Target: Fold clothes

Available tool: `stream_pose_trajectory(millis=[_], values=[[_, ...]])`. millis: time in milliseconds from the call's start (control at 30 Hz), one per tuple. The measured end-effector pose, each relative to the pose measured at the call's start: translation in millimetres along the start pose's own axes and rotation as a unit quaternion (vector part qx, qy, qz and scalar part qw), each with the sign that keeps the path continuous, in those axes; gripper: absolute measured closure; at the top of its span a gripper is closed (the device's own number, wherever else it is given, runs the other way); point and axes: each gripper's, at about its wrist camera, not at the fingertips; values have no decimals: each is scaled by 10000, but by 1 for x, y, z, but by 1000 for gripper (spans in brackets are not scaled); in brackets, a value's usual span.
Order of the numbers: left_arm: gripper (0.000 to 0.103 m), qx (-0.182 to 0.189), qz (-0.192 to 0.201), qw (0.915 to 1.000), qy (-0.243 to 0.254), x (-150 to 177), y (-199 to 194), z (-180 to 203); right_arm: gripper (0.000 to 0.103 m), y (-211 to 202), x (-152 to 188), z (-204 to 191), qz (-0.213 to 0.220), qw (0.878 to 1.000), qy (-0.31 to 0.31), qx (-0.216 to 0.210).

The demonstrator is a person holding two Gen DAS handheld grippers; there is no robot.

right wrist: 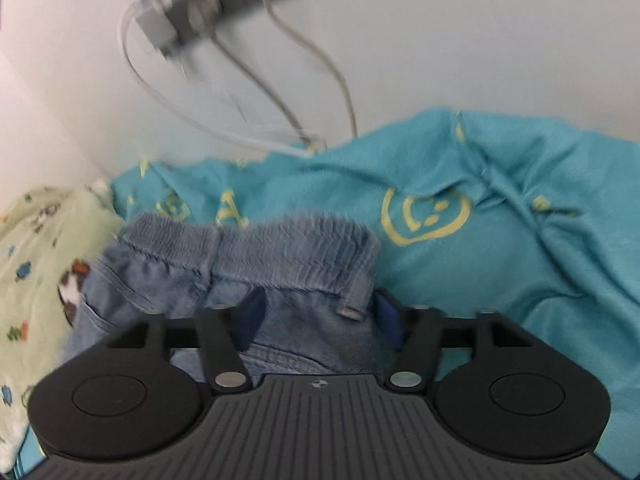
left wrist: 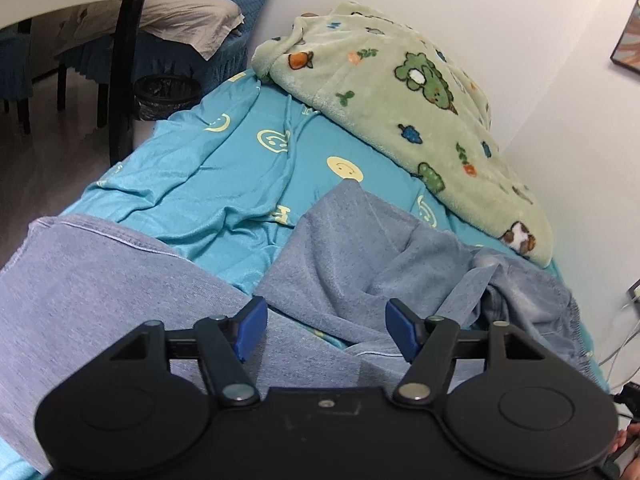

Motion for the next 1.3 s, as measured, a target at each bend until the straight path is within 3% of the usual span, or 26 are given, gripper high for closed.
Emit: stream_pose_trajectory(millis=[100, 200, 333, 500, 600, 800, 833, 1000, 1167, 1300], values=[[40, 15, -25, 9996, -297, -6, 3, -7, 38, -35, 11, -4, 309, 9991, -18, -289], [40, -31, -136, 9976, -675, -16, 14, -18, 38, -74, 39, -21, 507, 9930, -496, -948], [40, -307, -368, 9950, -874, -31, 42, -31, 38, -99, 89, -54, 188, 9705, -1518, -1863], [40, -555, -558, 9967, -214, -39, 83, -32, 38, -96, 125, -83, -443, 9431, -2297, -2363], [40, -628, -766, 9949, 207, -36, 107, -32, 38, -86, 130, -89, -720, 9423, -2215, -2406], [41, -573, -955, 9925, 509, -26, 138, -38, 38, -79, 138, -101, -1127, 9340, -2092, -2667], [43, -547, -934, 9924, 579, -25, 140, -38, 38, -79, 139, -104, -1153, 9320, -2094, -2725], [87, -468, -816, 9923, 807, -25, 138, -25, 38, -85, 148, -116, -1075, 9245, -2269, -2868], [94, -539, -398, 9885, 1353, -27, 113, 2, 38, -89, 150, -119, -988, 9208, -2407, -2907], [95, -394, -19, 9822, 1835, -26, 85, 38, 38, -93, 148, -118, -850, 9204, -2468, -2910]])
Point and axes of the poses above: each gripper's, at about its wrist camera, not at the fingertips, and y roughly the way its jaws point, z to its right, x to its underside, and after that the axes turned 10 degrees about x, right-handed
